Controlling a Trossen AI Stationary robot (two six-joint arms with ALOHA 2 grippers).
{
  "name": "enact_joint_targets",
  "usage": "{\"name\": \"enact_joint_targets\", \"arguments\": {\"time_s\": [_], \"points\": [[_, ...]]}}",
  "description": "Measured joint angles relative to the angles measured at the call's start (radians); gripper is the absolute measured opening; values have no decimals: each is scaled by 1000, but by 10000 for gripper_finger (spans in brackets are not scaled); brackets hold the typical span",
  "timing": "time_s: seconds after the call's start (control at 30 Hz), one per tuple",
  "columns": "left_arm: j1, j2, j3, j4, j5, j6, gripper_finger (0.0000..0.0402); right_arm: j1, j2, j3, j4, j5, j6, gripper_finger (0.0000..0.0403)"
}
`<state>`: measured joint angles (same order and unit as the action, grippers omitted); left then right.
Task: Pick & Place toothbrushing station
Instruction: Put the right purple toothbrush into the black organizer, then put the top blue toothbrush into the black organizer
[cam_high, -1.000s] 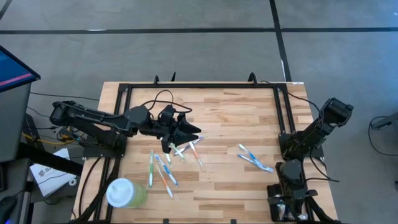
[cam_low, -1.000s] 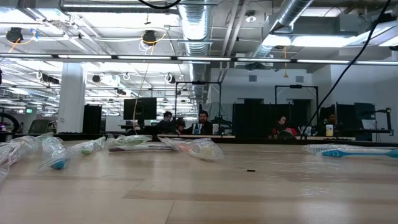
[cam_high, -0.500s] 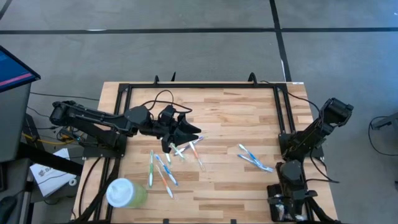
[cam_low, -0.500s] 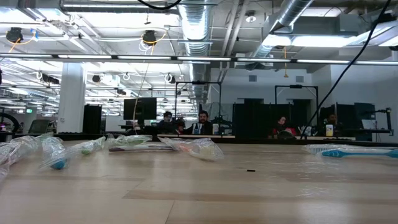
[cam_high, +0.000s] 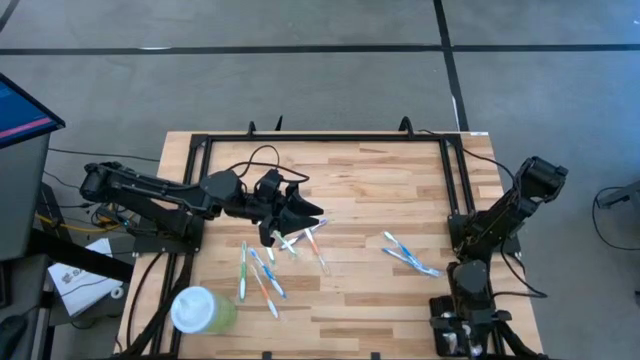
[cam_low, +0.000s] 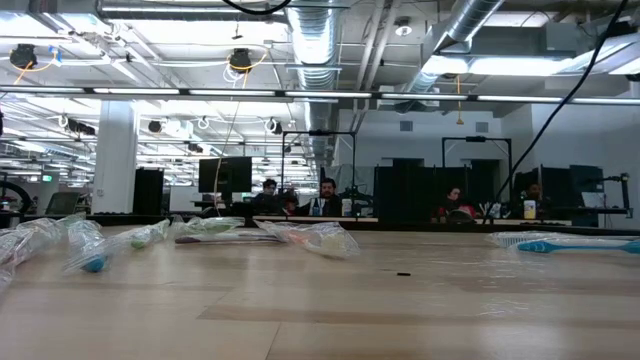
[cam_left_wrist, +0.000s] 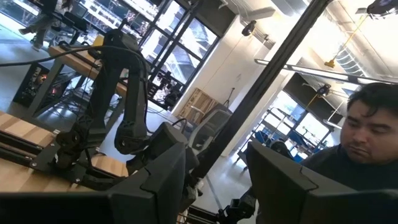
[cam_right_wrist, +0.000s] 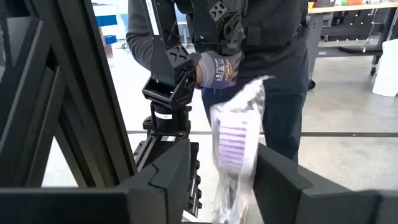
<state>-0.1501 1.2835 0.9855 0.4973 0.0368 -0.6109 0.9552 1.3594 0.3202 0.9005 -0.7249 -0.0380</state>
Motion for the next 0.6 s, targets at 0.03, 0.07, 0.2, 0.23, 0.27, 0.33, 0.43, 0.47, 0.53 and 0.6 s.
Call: {"name": "enact_joint_targets", "arguments": {"time_s": [0.03,0.07,0.2,0.23,0.27,0.33,0.43,0.47,0.53,0.6], "points": [[0,0,0,0,0,0,168,-1,0,0,0,1,0,160],[0,0,0,0,1,0,168,-1,0,0,0,1,-1,166],[0,0,0,0,1,0,168,-1,0,0,-4,1,-3,190],[0,0,0,0,1,0,168,-1,0,0,-5,1,-3,195],[0,0,0,0,1,0,168,-1,0,0,-5,1,0,200],[0,0,0,0,2,0,168,-2,1,0,-1,1,7,208],[0,0,0,0,4,0,168,-2,3,0,12,3,26,217],[0,0,0,1,4,0,168,-2,3,0,19,7,32,219],[0,0,0,0,4,0,168,-2,2,0,32,12,35,223],[0,0,0,1,4,0,168,-4,2,0,49,12,35,224]]}}
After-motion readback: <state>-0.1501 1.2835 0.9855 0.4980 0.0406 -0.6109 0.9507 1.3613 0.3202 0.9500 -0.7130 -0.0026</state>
